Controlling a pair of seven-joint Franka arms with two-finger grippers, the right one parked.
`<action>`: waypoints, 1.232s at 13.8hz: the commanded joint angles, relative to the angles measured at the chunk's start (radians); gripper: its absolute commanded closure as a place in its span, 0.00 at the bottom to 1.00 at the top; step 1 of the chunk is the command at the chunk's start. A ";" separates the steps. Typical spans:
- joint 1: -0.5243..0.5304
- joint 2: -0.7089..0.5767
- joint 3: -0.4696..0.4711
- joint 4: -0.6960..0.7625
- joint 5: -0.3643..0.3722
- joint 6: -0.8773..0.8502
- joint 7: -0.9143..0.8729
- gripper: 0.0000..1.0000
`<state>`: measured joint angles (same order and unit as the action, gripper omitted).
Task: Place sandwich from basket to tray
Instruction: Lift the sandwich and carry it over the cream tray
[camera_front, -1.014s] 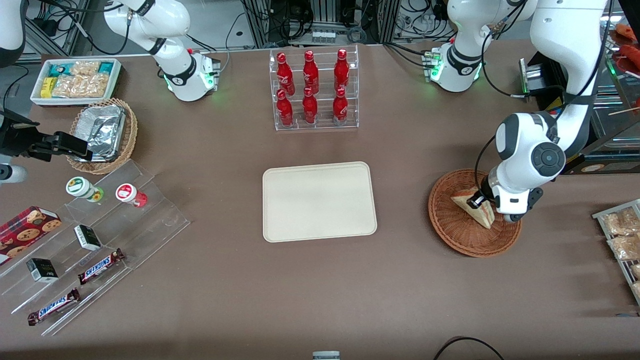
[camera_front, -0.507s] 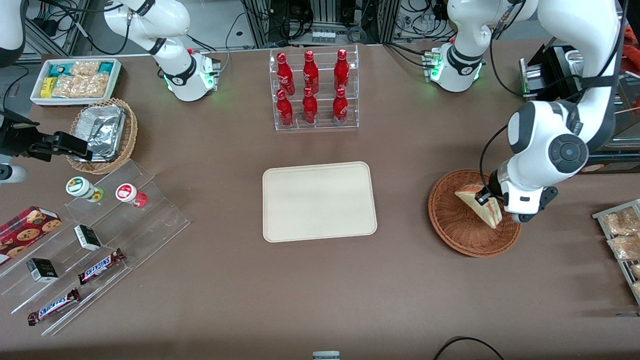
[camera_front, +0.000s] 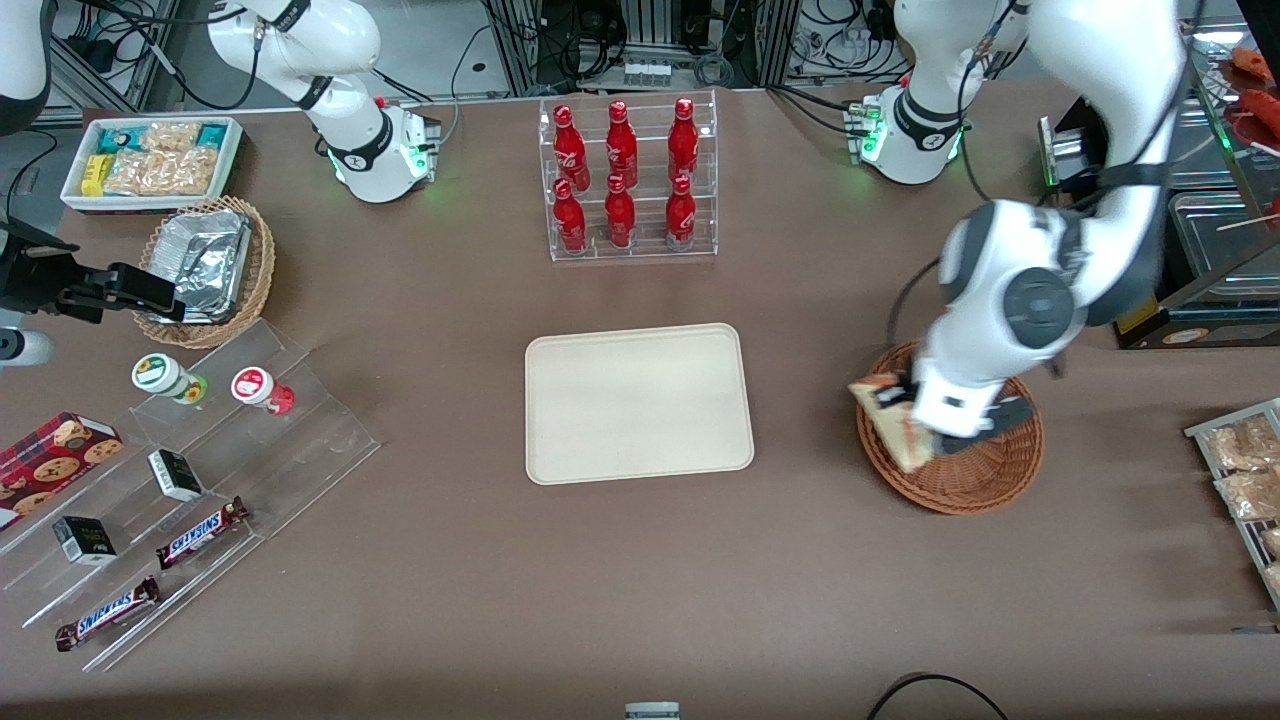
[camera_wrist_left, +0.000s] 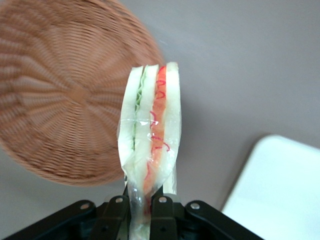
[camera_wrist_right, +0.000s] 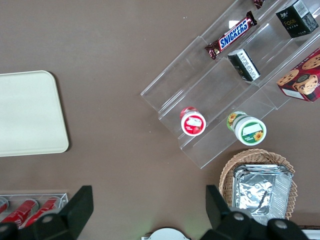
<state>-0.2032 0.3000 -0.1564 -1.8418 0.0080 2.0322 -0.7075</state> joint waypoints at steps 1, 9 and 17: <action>-0.106 0.091 0.009 0.111 0.000 -0.021 0.010 1.00; -0.373 0.330 0.011 0.381 -0.003 -0.038 -0.101 1.00; -0.507 0.478 0.020 0.518 0.006 -0.038 -0.199 1.00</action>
<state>-0.6860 0.7348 -0.1558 -1.3959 0.0078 2.0288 -0.8789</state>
